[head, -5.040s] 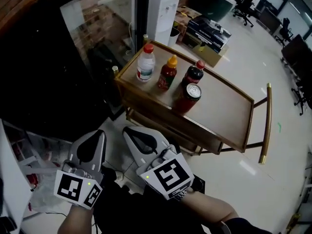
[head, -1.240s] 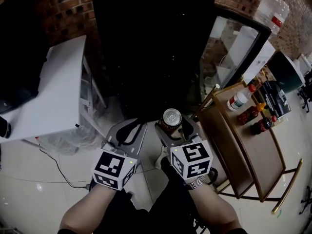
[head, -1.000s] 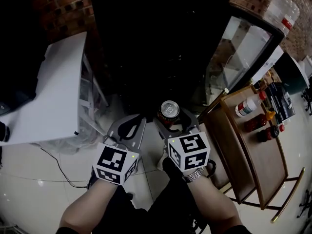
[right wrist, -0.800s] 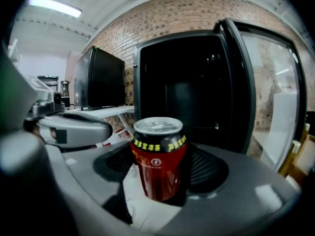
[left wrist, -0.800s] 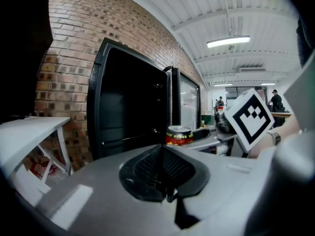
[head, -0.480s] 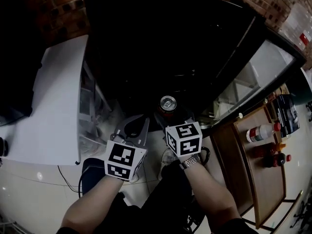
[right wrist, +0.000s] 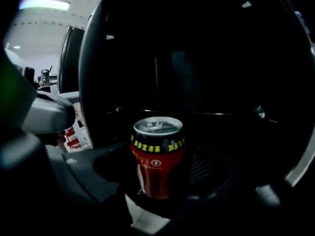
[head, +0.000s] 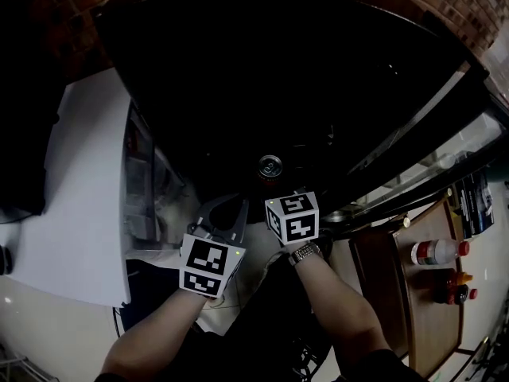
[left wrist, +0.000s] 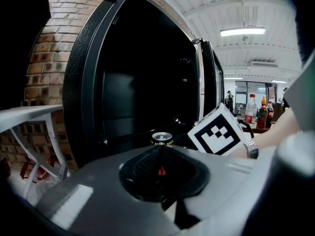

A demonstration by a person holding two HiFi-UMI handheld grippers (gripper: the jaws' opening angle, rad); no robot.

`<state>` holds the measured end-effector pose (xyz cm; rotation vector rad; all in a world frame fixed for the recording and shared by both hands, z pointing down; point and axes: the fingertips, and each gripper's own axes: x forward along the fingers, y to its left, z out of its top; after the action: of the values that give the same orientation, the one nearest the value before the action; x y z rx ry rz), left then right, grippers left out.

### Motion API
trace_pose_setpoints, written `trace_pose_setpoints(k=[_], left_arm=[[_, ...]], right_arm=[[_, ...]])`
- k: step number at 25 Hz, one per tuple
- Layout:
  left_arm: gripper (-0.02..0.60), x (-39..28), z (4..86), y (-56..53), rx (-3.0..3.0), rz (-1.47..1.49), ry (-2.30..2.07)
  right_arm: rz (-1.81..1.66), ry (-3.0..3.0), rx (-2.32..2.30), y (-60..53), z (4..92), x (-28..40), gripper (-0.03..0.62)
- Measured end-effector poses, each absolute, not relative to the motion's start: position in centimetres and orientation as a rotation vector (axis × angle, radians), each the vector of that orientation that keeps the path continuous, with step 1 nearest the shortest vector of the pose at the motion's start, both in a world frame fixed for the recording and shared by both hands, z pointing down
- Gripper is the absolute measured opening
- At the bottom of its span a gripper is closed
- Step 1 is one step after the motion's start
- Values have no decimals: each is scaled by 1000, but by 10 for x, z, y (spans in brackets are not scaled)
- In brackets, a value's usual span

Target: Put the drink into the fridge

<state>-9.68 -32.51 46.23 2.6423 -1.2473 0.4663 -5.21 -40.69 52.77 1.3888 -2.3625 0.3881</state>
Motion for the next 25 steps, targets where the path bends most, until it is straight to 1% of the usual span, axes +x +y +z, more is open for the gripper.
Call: trace_pose_setpoints(k=[8, 20, 24, 25], left_arm=[[5, -92, 476, -349, 2638, 498, -1201], [5, -90, 478, -371, 2646, 529, -1178], [5, -89, 480, -370, 2644, 547, -1164], [5, -89, 480, -370, 2644, 548, -1162]], right_arm=[[388, -2360, 1401, -440, 547, -52, 324], [307, -2371, 1416, -476, 549, -50, 325], [313, -2367, 1400, -477, 551, -52, 332], [329, -2362, 1402, -476, 553, -51, 350]])
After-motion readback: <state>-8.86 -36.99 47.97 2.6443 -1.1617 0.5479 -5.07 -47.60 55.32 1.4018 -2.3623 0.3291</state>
